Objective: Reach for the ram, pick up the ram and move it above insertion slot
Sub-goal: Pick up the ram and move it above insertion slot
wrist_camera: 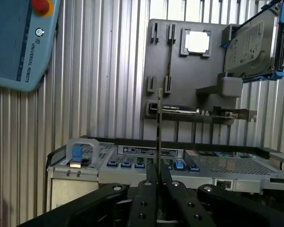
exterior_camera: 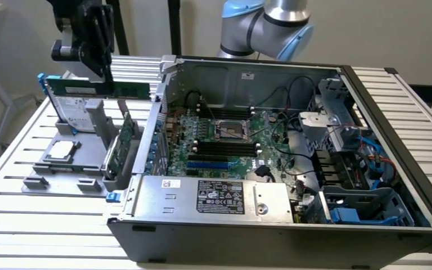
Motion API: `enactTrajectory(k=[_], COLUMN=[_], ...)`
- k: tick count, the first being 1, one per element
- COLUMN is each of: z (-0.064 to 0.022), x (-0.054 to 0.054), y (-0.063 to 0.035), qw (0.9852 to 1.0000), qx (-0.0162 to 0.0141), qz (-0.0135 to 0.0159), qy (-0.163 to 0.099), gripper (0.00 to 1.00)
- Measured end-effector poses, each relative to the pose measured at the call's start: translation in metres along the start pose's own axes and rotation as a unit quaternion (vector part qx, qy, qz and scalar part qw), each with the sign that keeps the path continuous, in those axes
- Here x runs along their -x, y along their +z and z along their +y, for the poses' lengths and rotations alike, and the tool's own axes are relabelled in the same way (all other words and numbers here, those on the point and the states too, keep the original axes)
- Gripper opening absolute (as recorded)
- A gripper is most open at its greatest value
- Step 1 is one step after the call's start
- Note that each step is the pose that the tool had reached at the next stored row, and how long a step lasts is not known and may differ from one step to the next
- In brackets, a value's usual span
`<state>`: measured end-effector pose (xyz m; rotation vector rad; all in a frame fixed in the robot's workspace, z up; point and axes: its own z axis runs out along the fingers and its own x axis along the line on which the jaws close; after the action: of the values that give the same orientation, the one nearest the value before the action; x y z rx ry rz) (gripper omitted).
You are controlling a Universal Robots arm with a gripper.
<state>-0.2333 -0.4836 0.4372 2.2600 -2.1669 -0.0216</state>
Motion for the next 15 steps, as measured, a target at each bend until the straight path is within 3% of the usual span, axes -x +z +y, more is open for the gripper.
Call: enactTrajectory(k=[6,15], z=[-0.0276,-0.0685], x=[-0.001,-0.003], y=[-0.0010,-0.0017], qw=[1.0000,1.0000], qx=[0.0018,0.0022], qz=[0.0000,-0.0001], qy=[0.000,0.000], gripper=[0.14,0.14])
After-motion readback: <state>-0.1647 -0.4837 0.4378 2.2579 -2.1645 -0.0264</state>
